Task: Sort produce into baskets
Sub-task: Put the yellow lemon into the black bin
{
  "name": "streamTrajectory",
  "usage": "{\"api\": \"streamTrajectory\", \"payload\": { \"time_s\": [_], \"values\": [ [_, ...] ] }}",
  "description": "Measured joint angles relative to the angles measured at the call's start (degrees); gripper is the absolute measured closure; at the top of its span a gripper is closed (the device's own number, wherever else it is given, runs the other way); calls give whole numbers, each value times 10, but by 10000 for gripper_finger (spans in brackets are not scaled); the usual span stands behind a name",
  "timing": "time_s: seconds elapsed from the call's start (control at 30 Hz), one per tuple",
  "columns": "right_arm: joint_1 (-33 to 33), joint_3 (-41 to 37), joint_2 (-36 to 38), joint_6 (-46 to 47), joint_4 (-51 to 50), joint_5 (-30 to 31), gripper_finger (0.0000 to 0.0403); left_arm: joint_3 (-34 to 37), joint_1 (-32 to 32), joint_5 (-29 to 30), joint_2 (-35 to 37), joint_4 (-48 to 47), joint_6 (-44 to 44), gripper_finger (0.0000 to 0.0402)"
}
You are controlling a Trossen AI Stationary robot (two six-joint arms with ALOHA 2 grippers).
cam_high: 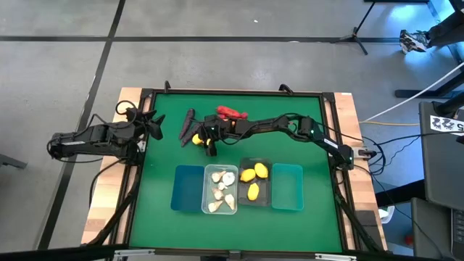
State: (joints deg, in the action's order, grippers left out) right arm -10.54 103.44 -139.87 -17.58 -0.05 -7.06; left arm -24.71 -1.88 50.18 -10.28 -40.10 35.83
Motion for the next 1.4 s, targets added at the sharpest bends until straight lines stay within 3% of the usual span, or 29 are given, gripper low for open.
{"api": "streamTrajectory", "payload": {
  "time_s": [0.13, 0.57, 1.1, 1.4],
  "values": [
    [0, 0, 0, 6, 0, 0, 216, 0, 0, 0, 0, 0, 0, 164],
    [1, -1, 32, 13, -40, 1, 218, 0, 0, -1, 0, 0, 0, 164],
    [13, 0, 232, -24, -179, -16, 213, 0, 0, -1, 0, 0, 0, 164],
    [86, 0, 334, -49, -294, -70, 212, 0, 0, 0, 0, -1, 1, 164]
  ]
}}
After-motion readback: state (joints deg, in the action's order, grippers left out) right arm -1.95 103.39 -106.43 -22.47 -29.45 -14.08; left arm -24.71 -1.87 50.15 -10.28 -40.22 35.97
